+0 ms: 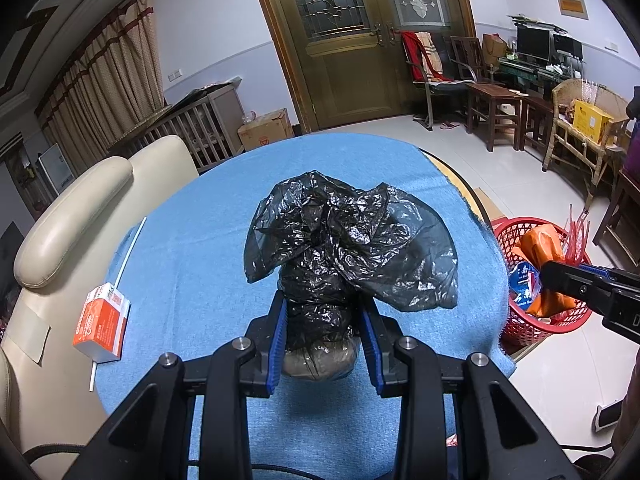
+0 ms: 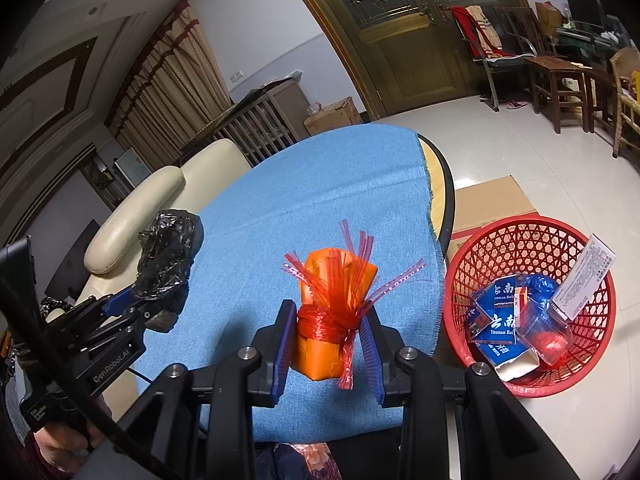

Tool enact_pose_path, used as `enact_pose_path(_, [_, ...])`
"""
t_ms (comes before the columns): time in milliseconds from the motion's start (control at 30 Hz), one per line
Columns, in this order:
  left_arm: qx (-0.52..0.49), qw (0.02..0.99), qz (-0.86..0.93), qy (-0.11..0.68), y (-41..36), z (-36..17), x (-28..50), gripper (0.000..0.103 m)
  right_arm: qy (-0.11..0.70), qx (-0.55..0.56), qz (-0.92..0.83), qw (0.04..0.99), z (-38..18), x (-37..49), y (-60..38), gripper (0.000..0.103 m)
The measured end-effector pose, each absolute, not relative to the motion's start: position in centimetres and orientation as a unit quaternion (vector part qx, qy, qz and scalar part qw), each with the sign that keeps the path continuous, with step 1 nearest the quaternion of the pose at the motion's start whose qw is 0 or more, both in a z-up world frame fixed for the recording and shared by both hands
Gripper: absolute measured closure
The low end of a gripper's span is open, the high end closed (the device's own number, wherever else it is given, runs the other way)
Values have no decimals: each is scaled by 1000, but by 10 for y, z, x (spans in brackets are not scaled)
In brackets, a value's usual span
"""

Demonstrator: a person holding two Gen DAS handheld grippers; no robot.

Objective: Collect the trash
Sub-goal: 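Lift both bags and carry them toward the red basket with both tools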

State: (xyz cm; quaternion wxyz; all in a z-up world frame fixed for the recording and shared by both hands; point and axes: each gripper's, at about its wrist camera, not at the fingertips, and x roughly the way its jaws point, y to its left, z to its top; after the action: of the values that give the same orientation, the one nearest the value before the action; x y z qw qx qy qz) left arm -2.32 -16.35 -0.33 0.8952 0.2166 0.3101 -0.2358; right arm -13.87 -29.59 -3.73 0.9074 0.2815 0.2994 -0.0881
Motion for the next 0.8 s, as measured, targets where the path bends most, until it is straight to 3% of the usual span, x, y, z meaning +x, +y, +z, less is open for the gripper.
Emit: enact_pose_path(800, [227,891,-242,310,-166,-4,-22,67,297,288,-94,906,-38,-142,-298,69])
